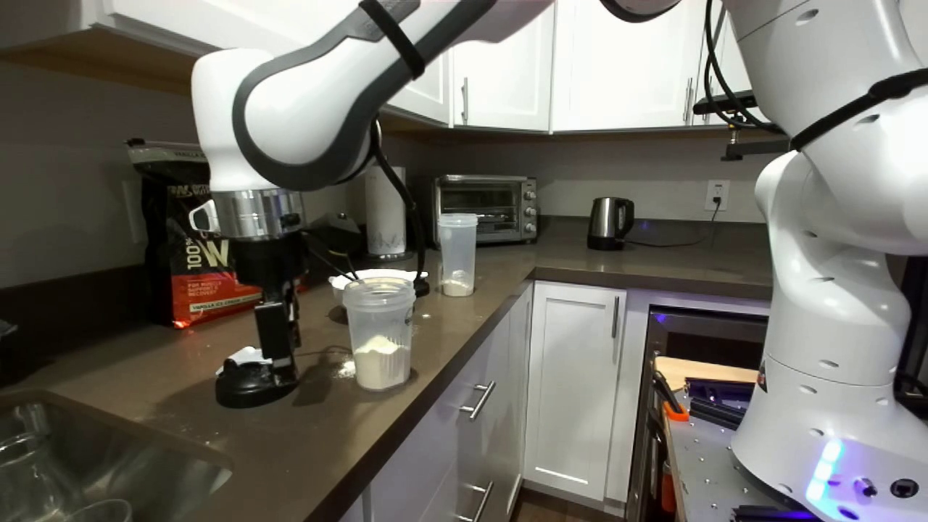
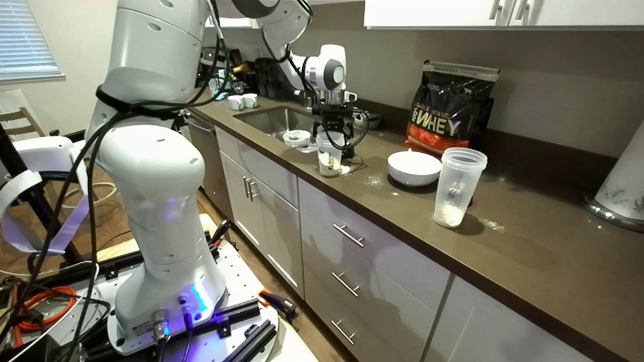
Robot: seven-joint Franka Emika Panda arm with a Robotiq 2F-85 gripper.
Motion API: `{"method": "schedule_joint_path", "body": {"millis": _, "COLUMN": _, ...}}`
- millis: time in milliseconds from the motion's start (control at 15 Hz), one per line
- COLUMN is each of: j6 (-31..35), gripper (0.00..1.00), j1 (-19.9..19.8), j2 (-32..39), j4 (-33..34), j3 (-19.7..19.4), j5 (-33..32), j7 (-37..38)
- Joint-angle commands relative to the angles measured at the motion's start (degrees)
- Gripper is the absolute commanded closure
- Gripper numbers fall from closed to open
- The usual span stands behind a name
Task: Place the lid on the shorter shaker bottle
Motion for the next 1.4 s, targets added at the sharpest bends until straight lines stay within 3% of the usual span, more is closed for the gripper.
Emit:
{"method": "schedule_joint_path", "body": {"millis": 0, "j6": 1.5, "gripper": 0.0, "j1": -0.1, "j2": 0.7, "j4": 0.9, "j3": -0.5, "j5": -1.6, "j7": 2.1}}
{"method": "schedule_joint_path", "body": {"millis": 933, "j6": 2.4, "gripper": 0.01, "j1": -0.1, "j2": 2.8, "j4": 3.6, "j3": -1.3, "j5": -0.6, "j7": 5.2}}
{"method": "schedule_joint_path", "body": {"millis": 1000, "j6": 2.3, "gripper": 0.09, "j1": -0.1, "j2": 3.1, "j4": 4.1, "j3": -1.3, "j5": -0.4, "j7": 5.4}}
{"method": "schedule_joint_path", "body": {"millis": 1067, "j6": 2.3, "gripper": 0.26, "j1": -0.1, "j2": 3.4, "j4": 4.5, "j3": -1.3, "j5": -0.3, "j7": 5.6}}
{"method": "schedule_joint_path", "body": {"millis": 1267, "j6": 2.2, "gripper": 0.37, "j1": -0.1, "j2": 4.2, "j4": 5.4, "j3": -1.4, "j5": -0.5, "j7": 6.0}}
{"method": "schedule_joint_path", "body": {"millis": 1333, "j6": 2.2, "gripper": 0.52, "j1": 0.0, "j2": 4.5, "j4": 5.7, "j3": -1.5, "j5": -0.5, "j7": 6.1}}
